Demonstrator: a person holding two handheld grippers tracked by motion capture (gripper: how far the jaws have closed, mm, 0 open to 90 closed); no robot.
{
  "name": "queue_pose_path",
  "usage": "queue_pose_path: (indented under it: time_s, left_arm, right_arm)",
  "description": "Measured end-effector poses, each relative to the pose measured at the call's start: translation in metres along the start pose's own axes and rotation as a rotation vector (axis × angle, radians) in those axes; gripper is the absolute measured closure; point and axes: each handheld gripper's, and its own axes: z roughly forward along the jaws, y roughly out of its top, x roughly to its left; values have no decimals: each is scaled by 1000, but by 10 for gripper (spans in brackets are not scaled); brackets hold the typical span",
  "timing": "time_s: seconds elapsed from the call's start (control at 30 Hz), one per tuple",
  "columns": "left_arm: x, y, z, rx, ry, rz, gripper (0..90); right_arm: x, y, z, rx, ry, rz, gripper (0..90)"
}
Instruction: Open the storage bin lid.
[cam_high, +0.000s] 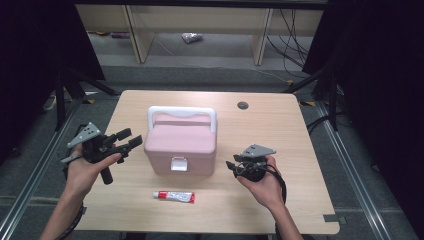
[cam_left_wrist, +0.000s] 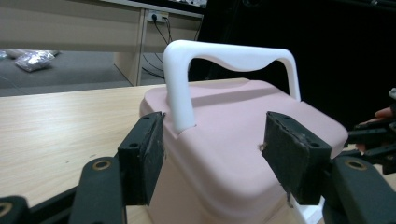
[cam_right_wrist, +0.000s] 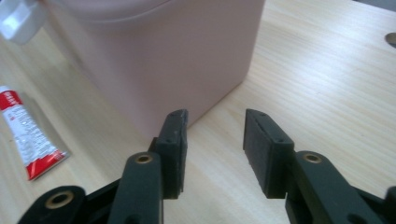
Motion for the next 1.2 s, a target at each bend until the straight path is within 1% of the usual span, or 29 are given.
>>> queue_pose_path:
  time_s: [0.03, 0.07, 0.1, 0.13, 0.2, 0.27, 0.37, 0.43, 0.47, 0.5, 0.53, 0.57, 0.6, 0.63, 0.7, 0.73, 0.77, 0.8, 0.87, 0.9, 0.93, 0.97, 1.0, 1.03, 1.07, 1.1, 1.13, 1.17, 1.2]
  left_arm:
    - [0, 1, 1, 14, 4, 0, 386]
    - [0, 1, 4, 19, 4, 0, 390]
    - [-1, 2, 7, 20, 8, -1, 396]
    - [-1, 3, 9, 19, 14, -2, 401]
    - [-1, 6, 14, 17, 24, -14, 416]
    - [-2, 9, 19, 16, 32, -27, 421]
    - [-4, 16, 27, 26, 35, -9, 429]
    - [-4, 21, 33, 30, 41, -11, 434]
    - [-3, 23, 36, 37, 53, -10, 437]
    - [-2, 24, 39, 41, 59, -10, 441]
    - [-2, 26, 42, 50, 70, -11, 443]
    - [-1, 27, 45, 62, 76, -10, 447]
    - [0, 28, 49, 74, 79, -6, 450]
    - [1, 28, 52, 79, 80, -4, 453]
    - [5, 29, 59, 100, 100, -4, 464]
    - [7, 29, 62, 106, 111, -8, 477]
    - [9, 30, 65, 111, 116, -15, 487]
    - [11, 30, 68, 125, 119, -18, 491]
    - [12, 30, 71, 142, 120, -11, 519]
    - [13, 29, 72, 145, 124, -12, 536]
    - [14, 29, 74, 147, 125, -16, 556]
    - [14, 29, 75, 150, 126, -18, 579]
    - [14, 28, 76, 155, 126, -19, 597]
    - [14, 28, 77, 159, 129, -20, 622]
    - [14, 27, 78, 162, 127, -22, 639]
    - [14, 27, 78, 166, 125, -24, 659]
    - [13, 26, 79, 165, 123, -34, 684]
    - [13, 26, 80, 166, 127, -35, 702]
    - [12, 27, 80, 164, 133, -43, 707]
  right_arm:
    - [0, 0, 0, 4, 11, -20, 633]
    - [0, 1, 1, -8, 10, -37, 639]
    - [1, 1, 2, -6, 18, -34, 650]
    - [1, 2, 2, -9, 20, -44, 657]
    - [2, 4, 2, -2, 39, -36, 679]
    - [3, 4, 2, -5, 40, -31, 685]
    - [4, 4, 3, -23, 36, -28, 699]
    - [4, 4, 3, -17, 29, -34, 706]
    - [7, 3, 3, -13, 27, 3, 711]
    - [6, 3, 3, -19, 39, -11, 714]
    - [6, 3, 3, -15, 33, -24, 716]
    - [7, 3, 5, -17, 34, -20, 716]
    - [9, 3, 4, -3, 37, -12, 717]
    - [9, 3, 6, -7, 43, -31, 717]
    - [11, 4, 6, -3, 41, -32, 719]
    - [12, 4, 6, 1, 45, -17, 720]
    - [12, 5, 7, -4, 53, -21, 720]
    - [13, 5, 6, -6, 41, -25, 724]
    - [14, 6, 7, -2, 58, -31, 728]
    - [16, 5, 7, 1, 56, -20, 729]
    - [16, 5, 7, 1, 66, -13, 730]
    - [16, 5, 7, 7, 57, -21, 732]
    - [16, 5, 7, 6, 59, -23, 733]
    - [18, 5, 7, 9, 64, -9, 733]
    - [17, 6, 7, 2, 66, -31, 733]
    - [17, 6, 7, -5, 67, -39, 733]
    - [18, 6, 7, -3, 67, -35, 733]
    - [19, 6, 6, 2, 68, -22, 732]
    - [20, 6, 6, -5, 67, -17, 732]
